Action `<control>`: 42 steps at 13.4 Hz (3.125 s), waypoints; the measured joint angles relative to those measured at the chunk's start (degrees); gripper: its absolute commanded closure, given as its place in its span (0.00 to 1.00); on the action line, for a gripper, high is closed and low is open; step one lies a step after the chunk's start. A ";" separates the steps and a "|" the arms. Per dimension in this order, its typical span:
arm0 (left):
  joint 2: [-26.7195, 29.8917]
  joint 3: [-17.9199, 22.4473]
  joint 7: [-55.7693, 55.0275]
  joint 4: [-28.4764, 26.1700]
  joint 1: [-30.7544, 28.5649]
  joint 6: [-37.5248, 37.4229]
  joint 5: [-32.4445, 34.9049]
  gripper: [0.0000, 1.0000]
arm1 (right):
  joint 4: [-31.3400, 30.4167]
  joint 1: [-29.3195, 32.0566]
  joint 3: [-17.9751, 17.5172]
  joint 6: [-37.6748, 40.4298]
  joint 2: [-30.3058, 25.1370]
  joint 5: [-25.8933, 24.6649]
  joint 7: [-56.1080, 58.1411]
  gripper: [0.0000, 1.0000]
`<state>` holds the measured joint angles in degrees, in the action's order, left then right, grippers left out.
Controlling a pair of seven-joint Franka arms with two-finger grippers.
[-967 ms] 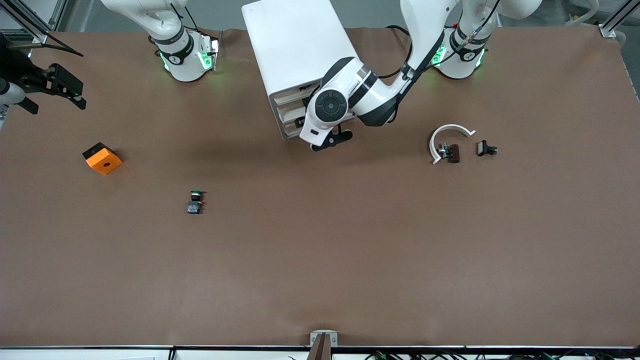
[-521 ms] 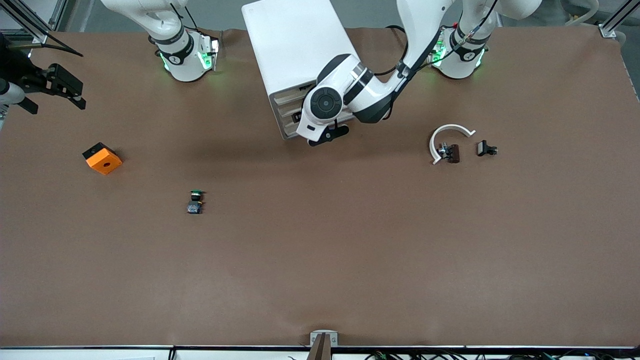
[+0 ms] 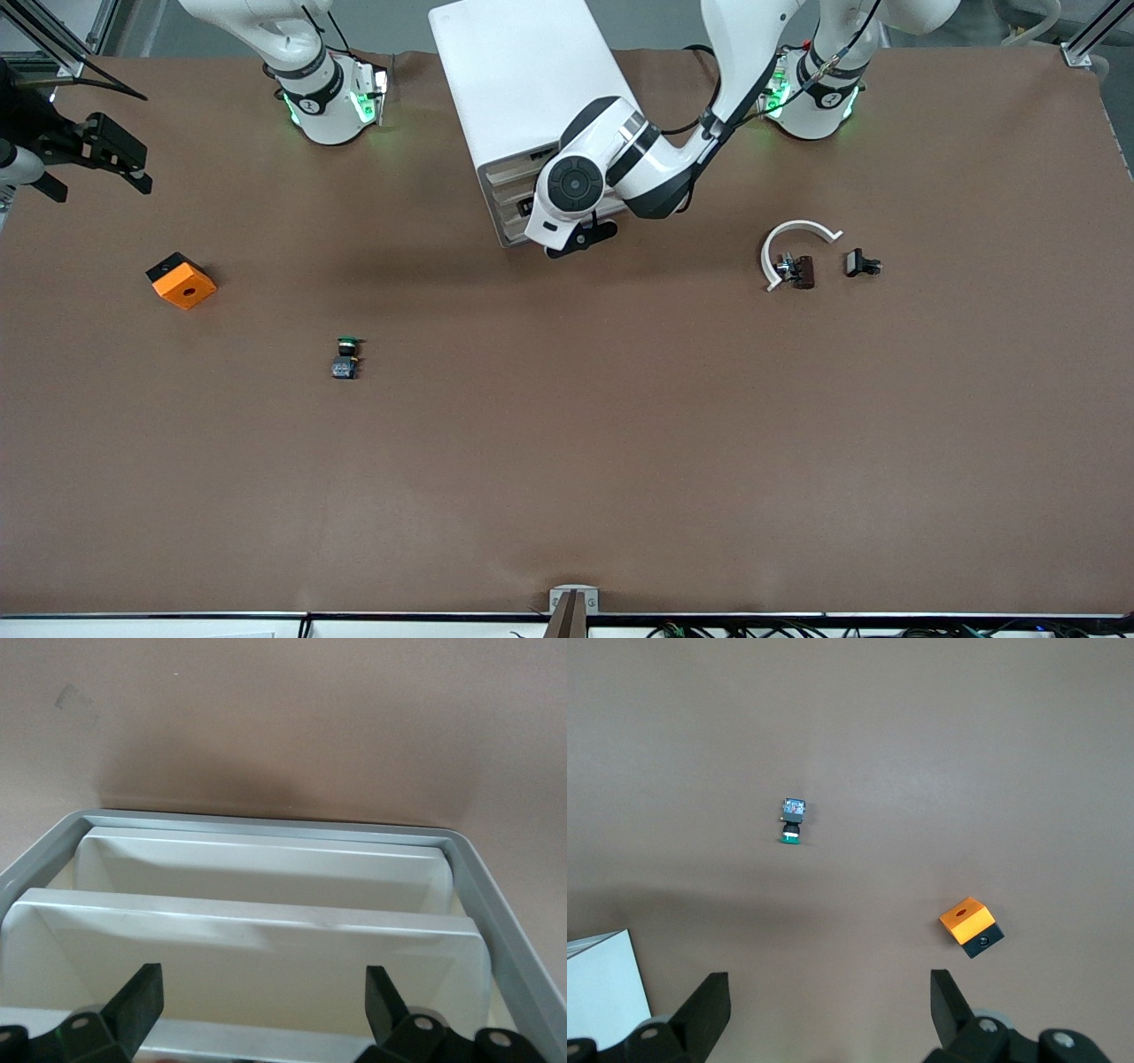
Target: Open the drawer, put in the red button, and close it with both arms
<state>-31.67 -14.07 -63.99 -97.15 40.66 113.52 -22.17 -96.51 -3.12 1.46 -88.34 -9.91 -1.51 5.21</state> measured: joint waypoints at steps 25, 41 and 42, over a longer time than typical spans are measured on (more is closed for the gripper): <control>6.84 1.69 9.97 13.14 -36.11 -0.83 31.97 0.00 | 0.00 0.00 -0.02 0.00 0.00 -0.01 0.00 0.00; 25.10 3.14 43.57 12.47 -44.78 -22.70 28.19 0.00 | 0.07 -0.09 -0.27 -0.01 0.00 -0.01 0.00 0.00; 26.72 4.19 45.05 11.82 -44.52 -24.15 26.62 0.00 | 0.08 -0.09 -0.27 -0.01 0.00 -0.01 0.00 0.00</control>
<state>-4.94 -9.88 -18.93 -85.33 -3.86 89.37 4.44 -96.43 -3.21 1.19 -88.35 -9.91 -1.51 5.21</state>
